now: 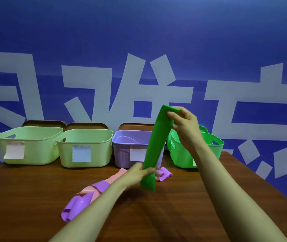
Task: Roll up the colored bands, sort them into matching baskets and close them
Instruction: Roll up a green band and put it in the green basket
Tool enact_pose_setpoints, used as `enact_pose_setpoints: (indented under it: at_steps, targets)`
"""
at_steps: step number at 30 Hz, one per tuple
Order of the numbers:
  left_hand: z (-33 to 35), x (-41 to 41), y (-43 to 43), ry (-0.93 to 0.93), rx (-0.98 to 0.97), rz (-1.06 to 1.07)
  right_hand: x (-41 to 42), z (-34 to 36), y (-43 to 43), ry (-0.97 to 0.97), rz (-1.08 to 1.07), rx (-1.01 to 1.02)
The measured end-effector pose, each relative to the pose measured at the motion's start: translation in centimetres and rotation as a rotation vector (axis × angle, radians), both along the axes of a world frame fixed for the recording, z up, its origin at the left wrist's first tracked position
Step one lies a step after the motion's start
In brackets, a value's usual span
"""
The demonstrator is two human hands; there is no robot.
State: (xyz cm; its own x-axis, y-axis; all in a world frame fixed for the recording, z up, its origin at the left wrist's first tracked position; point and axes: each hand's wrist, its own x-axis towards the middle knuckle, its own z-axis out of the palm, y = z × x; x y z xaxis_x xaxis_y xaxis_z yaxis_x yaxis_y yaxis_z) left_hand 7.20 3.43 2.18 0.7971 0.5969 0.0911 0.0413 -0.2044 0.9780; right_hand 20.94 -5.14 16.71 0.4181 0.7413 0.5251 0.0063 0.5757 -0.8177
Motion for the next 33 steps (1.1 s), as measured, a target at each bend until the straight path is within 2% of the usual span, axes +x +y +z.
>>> enact_pose_setpoints:
  at_steps: [4, 7, 13, 18, 21, 23, 25, 26, 28, 30, 33]
  targets:
    - [-4.0, -0.6, 1.5, 0.141, -0.039, 0.079, 0.5, 0.3, 0.3, -0.056, -0.058, -0.013]
    - [-4.2, -0.6, 2.0, 0.269, 0.131, 0.082, 0.4, -0.1, 0.5, -0.081, -0.054, -0.034]
    - [2.1, -0.2, -0.2, -0.015, 0.145, 0.156, 0.2, -1.8, 0.0, -0.134, 0.064, -0.123]
    - [4.1, -1.7, -4.0, 0.110, 0.204, 0.011, -0.3, -1.7, -1.8, -0.125, 0.048, -0.119]
    - [3.8, -3.4, -6.9, 0.064, 0.102, -0.025, -0.7, -1.8, -2.9, -0.128, 0.060, -0.119]
    - [2.6, -4.5, -8.1, 0.024, -0.050, -0.014, -1.0, -3.2, -2.9, -0.117, 0.095, -0.161]
    - [0.7, -5.5, -9.0, 0.061, -0.200, -0.036, -1.1, -5.9, -2.4, -0.075, 0.145, -0.234]
    - [-0.4, -5.9, -9.2, 0.118, -0.210, -0.035, -1.2, -7.6, -1.9, -0.068, 0.164, -0.287]
    - [-2.7, -6.4, -8.4, 0.258, -0.083, 0.058, -1.3, -11.7, -0.7, -0.075, 0.172, -0.416]
    - [-4.4, -6.3, -6.3, 0.341, 0.057, 0.255, -1.6, -16.0, 0.4, -0.068, 0.162, -0.517]
    - [-5.1, -5.0, -3.3, 0.242, 0.036, 0.425, -1.7, -20.5, 1.7, 0.012, 0.134, -0.599]
